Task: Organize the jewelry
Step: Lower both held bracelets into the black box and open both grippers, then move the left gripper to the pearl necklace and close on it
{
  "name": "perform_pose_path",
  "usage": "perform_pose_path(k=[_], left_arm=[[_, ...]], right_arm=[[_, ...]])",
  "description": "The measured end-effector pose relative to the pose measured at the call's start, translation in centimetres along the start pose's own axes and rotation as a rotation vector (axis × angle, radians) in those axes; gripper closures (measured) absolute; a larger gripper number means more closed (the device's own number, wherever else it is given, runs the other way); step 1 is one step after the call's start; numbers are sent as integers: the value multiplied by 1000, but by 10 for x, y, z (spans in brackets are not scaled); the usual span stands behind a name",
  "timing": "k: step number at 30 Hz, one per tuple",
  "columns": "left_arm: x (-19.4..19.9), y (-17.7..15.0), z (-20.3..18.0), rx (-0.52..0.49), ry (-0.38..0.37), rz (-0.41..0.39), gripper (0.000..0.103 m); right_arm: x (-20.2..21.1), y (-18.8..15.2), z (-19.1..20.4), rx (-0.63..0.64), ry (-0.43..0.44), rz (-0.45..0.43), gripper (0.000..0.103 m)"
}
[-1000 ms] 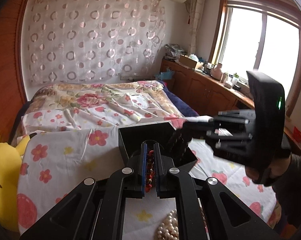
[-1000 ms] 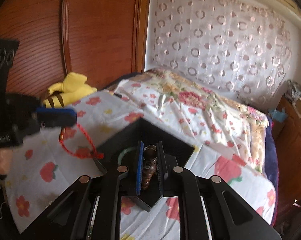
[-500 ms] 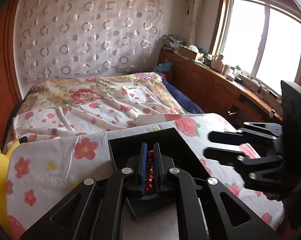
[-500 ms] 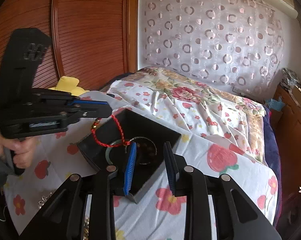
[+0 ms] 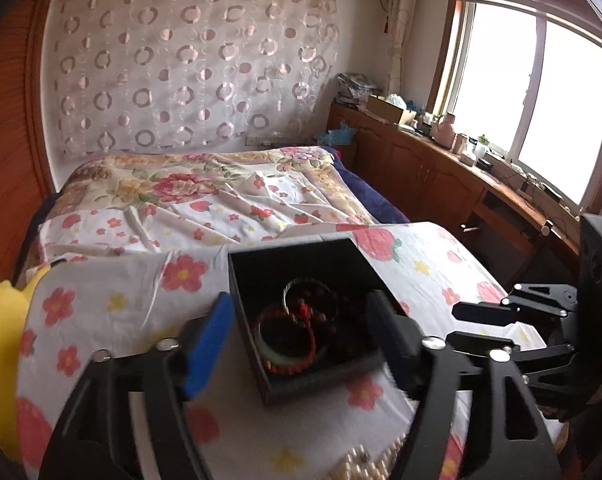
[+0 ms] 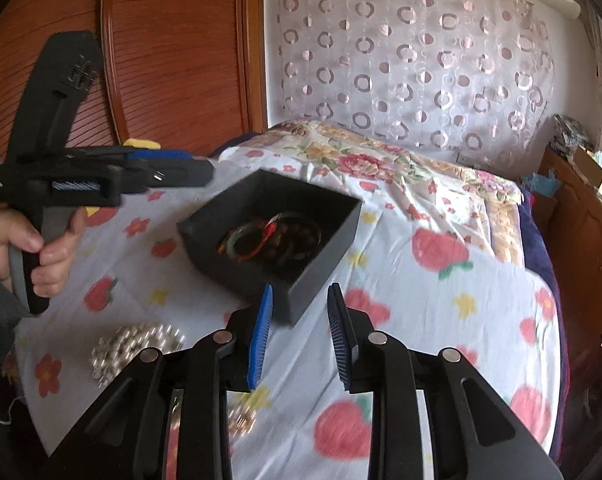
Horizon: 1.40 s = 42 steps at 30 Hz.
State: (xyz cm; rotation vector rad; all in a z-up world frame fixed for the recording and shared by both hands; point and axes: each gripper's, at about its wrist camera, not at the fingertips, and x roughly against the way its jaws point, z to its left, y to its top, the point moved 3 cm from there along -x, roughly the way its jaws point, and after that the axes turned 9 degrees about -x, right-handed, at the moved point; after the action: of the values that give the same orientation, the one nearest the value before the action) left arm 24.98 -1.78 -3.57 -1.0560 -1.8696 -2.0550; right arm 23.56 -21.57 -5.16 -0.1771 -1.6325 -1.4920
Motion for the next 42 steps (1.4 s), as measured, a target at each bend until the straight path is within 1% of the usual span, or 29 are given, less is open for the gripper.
perform_pose_path(k=[2, 8, 13, 17, 19, 20, 22, 24, 28, 33, 37, 39, 40, 41, 42], left_arm=[[14, -13, -4, 9, 22, -2, 20], [44, -55, -11, 38, 28, 11, 18], [63, -86, -11, 61, 47, 34, 18], [75, -102, -11, 77, 53, 35, 18], [79, -107, -12, 78, 59, 34, 18], [82, -109, -12, 79, 63, 32, 18], [86, -113, -14, 82, 63, 30, 18], [89, -115, -14, 85, 68, 25, 18], [94, -118, -15, 89, 69, 21, 18], [95, -121, -18, 82, 65, 24, 18], [94, -124, -27, 58, 58, 41, 18], [91, -128, -33, 41, 44, 65, 18], [89, -130, -36, 33, 34, 76, 24], [87, -131, -39, 26, 23, 88, 40], [84, -133, -42, 19, 11, 105, 48]], right_arm=[[3, -13, 4, 0, -2, 15, 72], [12, -50, 14, -23, 10, 69, 72], [11, -69, 21, -37, 17, 113, 72], [3, -78, 24, -48, 13, 141, 72], [-1, -79, 24, -49, 9, 144, 74], [-3, -79, 25, -54, 9, 147, 78], [-6, -79, 26, -56, 11, 150, 81], [-4, -78, 28, -40, 0, 138, 89], [7, -76, 31, -31, 3, 105, 89], [26, -69, 23, -60, 4, 57, 89], [35, -75, 19, -66, -1, 54, 89], [38, -82, 18, -69, -2, 61, 89], [39, -86, 18, -70, -5, 65, 89], [41, -92, 18, -68, -9, 69, 89], [42, -95, 18, -68, -11, 72, 89]])
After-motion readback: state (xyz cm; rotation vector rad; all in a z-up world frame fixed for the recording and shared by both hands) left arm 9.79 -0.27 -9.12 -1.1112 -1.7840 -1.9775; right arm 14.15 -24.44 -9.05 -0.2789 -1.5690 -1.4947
